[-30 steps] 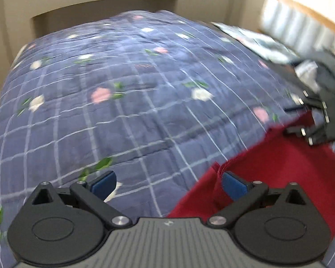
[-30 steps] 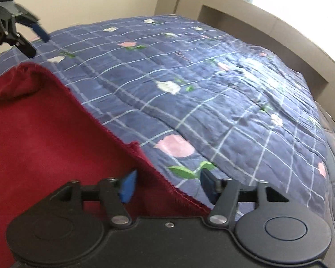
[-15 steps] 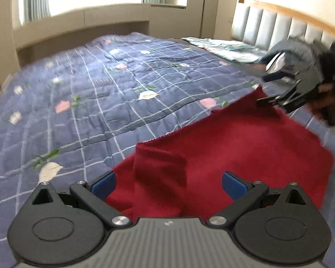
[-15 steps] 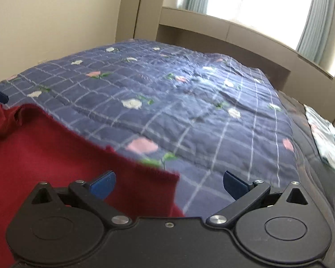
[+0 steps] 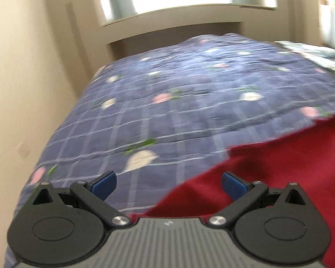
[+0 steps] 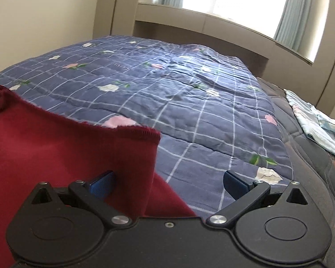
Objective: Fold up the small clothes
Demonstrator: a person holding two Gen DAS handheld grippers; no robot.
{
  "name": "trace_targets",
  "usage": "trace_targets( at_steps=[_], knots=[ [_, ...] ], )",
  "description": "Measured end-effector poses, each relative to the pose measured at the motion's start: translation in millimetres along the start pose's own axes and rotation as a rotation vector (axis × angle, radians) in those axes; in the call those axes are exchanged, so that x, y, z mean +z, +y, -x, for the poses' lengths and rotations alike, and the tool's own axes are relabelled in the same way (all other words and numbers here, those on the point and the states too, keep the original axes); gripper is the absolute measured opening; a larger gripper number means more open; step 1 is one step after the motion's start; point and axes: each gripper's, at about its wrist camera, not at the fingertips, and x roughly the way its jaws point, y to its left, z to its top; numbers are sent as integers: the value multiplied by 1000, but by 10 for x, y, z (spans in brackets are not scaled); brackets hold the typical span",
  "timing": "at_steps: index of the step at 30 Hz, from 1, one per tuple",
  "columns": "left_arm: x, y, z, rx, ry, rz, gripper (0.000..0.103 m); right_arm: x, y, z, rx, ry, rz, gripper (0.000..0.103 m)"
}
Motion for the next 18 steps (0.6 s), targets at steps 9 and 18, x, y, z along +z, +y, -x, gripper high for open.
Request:
trace_targets(
  at_steps=[9,18],
  knots=[
    [-140,428,-51,22,15,231,99,14,-63,-4,-64,-9,-34,102],
    [-296,-149,383,-172,-115,-27,103,33,189,194,-11,-41,12,102]
  ],
)
